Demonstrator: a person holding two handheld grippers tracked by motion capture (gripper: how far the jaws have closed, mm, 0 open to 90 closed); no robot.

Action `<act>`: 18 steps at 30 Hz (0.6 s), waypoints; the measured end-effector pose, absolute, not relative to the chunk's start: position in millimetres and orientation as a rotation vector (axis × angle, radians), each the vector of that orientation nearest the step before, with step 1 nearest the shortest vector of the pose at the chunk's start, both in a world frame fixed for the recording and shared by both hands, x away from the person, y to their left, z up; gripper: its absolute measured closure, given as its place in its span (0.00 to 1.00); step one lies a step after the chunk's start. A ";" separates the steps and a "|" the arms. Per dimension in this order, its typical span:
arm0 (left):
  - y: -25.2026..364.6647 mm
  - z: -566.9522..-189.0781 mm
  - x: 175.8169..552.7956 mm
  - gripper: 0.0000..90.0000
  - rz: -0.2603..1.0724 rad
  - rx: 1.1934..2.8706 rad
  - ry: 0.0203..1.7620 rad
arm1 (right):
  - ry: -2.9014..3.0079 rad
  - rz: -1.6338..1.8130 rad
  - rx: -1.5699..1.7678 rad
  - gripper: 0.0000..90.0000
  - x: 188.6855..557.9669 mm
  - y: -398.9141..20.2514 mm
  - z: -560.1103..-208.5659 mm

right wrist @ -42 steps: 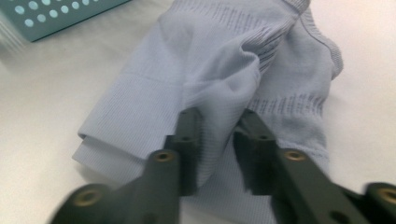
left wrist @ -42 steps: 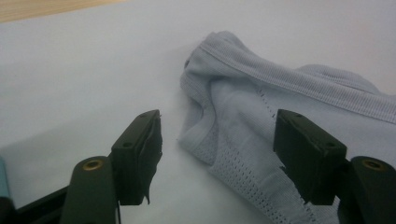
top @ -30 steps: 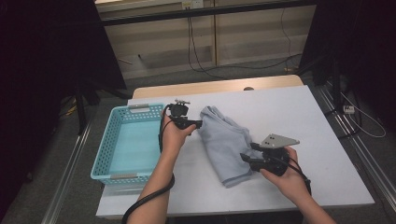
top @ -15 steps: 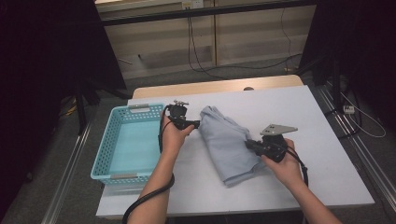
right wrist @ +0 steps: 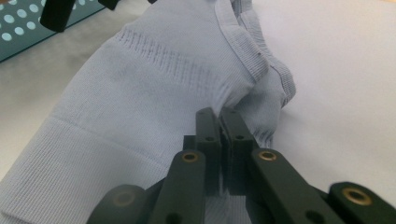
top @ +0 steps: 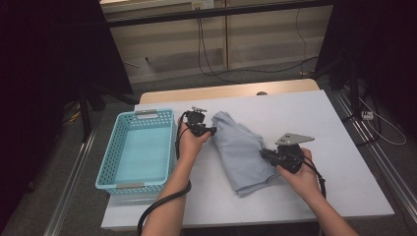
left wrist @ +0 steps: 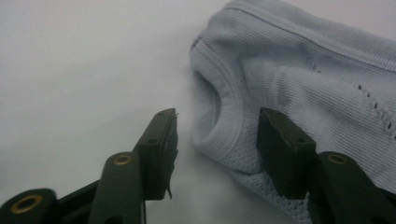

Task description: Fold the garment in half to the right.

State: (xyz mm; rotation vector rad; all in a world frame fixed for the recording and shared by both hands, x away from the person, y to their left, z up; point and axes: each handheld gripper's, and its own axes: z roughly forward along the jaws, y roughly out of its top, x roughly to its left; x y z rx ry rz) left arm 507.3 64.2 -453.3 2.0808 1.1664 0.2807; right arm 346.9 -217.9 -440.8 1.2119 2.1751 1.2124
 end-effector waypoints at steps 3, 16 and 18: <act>61.1 -458.2 506.3 0.69 0.275 2.107 1.189 | 2.173 1.219 1.215 0.97 347.1 -217.7 -440.8; 76.1 -439.9 512.3 0.92 0.229 2.062 1.278 | 2.181 1.233 1.232 0.98 350.6 -220.1 -444.2; 83.9 -433.4 514.1 0.94 0.234 2.039 1.294 | 2.179 1.229 1.244 0.98 350.7 -221.1 -445.1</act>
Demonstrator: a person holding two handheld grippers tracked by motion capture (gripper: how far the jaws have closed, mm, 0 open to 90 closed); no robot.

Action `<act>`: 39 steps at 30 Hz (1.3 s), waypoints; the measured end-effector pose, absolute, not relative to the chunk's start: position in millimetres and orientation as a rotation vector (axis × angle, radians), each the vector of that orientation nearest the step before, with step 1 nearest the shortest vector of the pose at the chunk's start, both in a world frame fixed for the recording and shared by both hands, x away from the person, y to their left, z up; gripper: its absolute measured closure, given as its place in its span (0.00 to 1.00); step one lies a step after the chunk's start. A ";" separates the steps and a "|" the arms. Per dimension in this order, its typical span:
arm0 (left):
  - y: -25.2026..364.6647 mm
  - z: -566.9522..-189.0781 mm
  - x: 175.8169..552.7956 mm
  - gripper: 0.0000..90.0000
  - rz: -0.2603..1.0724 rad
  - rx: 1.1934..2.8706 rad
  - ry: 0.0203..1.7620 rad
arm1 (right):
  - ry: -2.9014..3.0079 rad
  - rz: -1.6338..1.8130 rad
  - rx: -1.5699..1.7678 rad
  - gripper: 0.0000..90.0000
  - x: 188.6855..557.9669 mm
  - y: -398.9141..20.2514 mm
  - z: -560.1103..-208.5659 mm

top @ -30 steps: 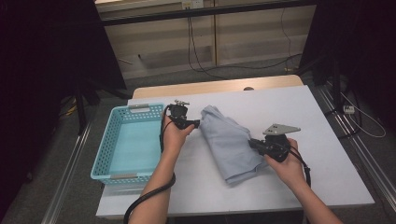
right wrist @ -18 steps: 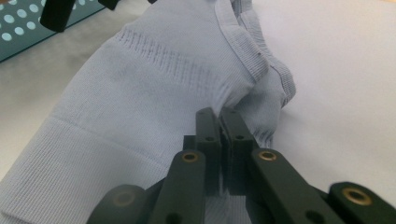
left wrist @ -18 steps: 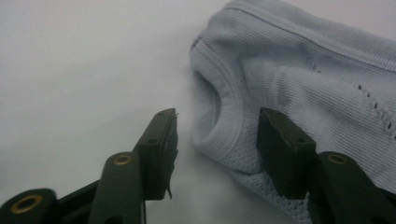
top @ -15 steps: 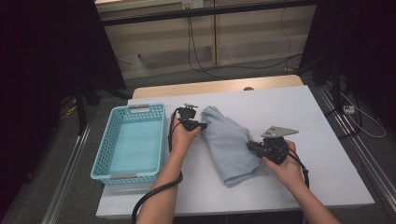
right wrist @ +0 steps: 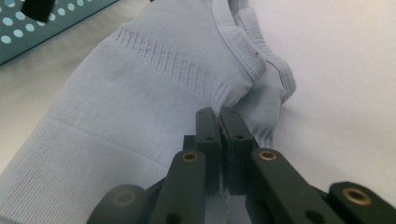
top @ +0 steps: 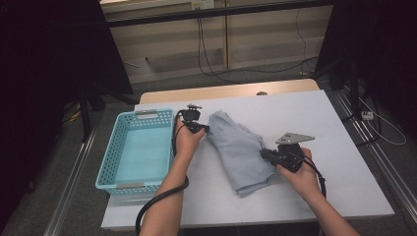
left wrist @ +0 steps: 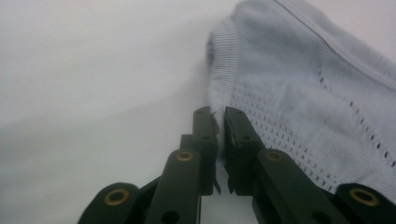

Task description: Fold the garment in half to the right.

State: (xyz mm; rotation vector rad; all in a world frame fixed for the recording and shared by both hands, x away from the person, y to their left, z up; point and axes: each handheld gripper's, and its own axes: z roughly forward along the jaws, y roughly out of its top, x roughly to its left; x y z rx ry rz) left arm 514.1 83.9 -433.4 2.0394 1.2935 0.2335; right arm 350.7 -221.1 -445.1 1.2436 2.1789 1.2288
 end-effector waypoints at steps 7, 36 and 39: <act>97.2 -421.4 516.3 0.95 0.241 2.006 1.324 | 2.168 1.226 1.224 0.98 349.7 -218.6 -443.6; 89.5 -403.2 483.6 0.47 0.263 2.064 1.266 | 2.107 1.159 1.178 0.96 365.1 -230.1 -446.8; 85.2 -402.0 471.2 0.36 0.230 2.073 1.258 | 2.108 1.159 1.192 0.96 365.4 -231.0 -450.2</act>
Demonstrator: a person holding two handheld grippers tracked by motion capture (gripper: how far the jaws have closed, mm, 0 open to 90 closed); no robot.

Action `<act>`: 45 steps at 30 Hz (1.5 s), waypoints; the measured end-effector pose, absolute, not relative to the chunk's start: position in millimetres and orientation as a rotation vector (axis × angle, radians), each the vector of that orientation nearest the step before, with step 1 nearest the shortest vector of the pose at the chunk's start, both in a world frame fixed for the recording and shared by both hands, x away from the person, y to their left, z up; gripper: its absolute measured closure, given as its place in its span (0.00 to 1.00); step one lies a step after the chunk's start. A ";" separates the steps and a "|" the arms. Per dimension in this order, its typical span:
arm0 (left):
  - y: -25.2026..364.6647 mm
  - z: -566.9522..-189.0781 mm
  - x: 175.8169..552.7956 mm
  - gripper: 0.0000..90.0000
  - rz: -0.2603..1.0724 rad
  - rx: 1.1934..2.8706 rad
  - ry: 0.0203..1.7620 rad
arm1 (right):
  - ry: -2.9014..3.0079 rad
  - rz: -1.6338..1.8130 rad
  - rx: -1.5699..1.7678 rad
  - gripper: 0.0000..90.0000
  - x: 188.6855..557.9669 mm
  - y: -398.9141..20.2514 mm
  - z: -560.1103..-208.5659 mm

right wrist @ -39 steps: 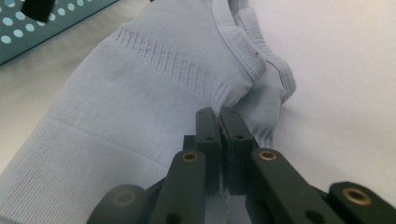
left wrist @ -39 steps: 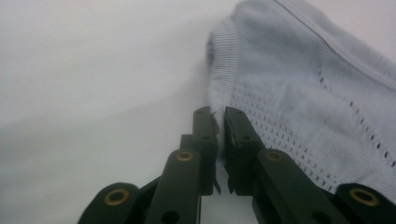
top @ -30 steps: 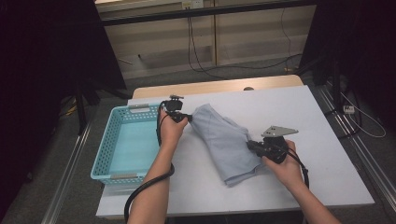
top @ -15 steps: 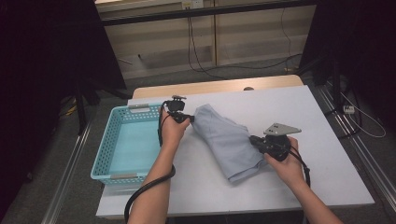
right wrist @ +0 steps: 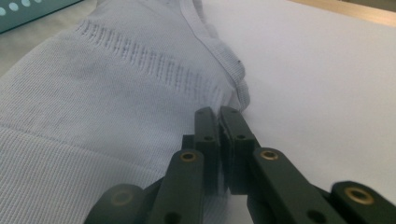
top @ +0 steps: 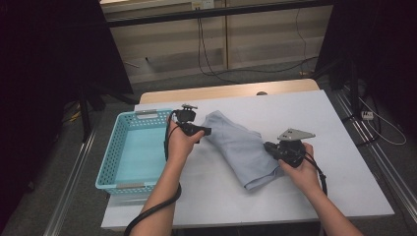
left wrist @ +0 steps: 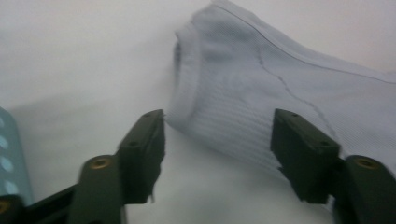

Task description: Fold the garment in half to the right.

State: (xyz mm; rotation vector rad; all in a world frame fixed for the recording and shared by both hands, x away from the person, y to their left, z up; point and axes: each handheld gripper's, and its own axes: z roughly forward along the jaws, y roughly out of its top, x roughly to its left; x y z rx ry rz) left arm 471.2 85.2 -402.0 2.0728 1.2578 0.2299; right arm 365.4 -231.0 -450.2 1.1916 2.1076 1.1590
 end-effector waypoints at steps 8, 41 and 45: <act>77.2 -412.2 442.3 0.22 0.180 2.083 1.192 | 2.123 1.209 1.237 0.73 360.0 -234.0 -446.4; 83.3 -421.8 403.0 0.17 0.094 2.036 1.099 | 2.072 1.302 1.252 0.16 325.0 -272.5 -438.5; 80.3 -422.9 402.0 0.17 0.097 2.040 1.102 | 2.069 1.283 1.245 0.15 321.6 -273.8 -440.4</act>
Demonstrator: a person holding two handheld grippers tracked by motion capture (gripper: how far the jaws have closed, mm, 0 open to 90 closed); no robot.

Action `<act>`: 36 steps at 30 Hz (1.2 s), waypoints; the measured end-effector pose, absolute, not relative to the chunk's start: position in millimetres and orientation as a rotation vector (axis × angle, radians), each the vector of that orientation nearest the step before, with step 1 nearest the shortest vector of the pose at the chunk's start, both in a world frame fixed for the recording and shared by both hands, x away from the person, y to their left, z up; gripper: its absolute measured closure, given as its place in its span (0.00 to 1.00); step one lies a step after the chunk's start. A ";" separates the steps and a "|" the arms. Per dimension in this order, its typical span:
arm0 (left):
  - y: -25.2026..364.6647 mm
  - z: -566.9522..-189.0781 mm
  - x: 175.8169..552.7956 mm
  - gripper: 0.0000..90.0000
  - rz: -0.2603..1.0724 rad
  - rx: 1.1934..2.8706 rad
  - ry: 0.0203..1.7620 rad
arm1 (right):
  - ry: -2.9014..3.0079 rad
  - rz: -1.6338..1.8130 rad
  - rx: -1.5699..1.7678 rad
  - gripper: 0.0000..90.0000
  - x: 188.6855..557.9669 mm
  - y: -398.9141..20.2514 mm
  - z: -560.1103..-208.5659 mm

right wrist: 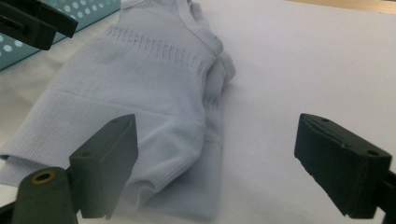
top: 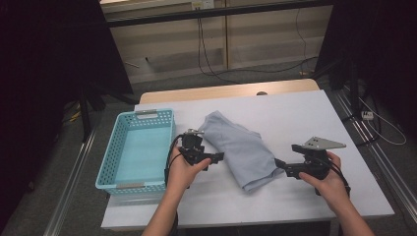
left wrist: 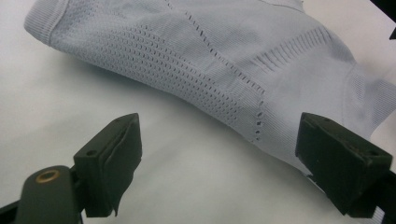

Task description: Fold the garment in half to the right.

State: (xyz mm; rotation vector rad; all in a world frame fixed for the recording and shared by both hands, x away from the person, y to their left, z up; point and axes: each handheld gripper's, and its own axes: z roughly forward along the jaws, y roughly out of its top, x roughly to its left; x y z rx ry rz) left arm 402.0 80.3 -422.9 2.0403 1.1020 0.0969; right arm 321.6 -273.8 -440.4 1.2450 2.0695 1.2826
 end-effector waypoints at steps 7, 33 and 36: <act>72.3 -422.2 402.2 0.16 0.059 2.022 1.098 | 2.064 1.264 1.252 0.15 315.7 -276.0 -444.1; 44.2 -445.3 403.8 0.13 -0.005 2.071 1.132 | 2.064 1.220 1.259 0.13 296.0 -285.8 -447.7; 44.2 -447.9 404.2 0.13 -0.015 2.068 1.145 | 2.065 1.218 1.262 0.13 295.3 -286.0 -447.6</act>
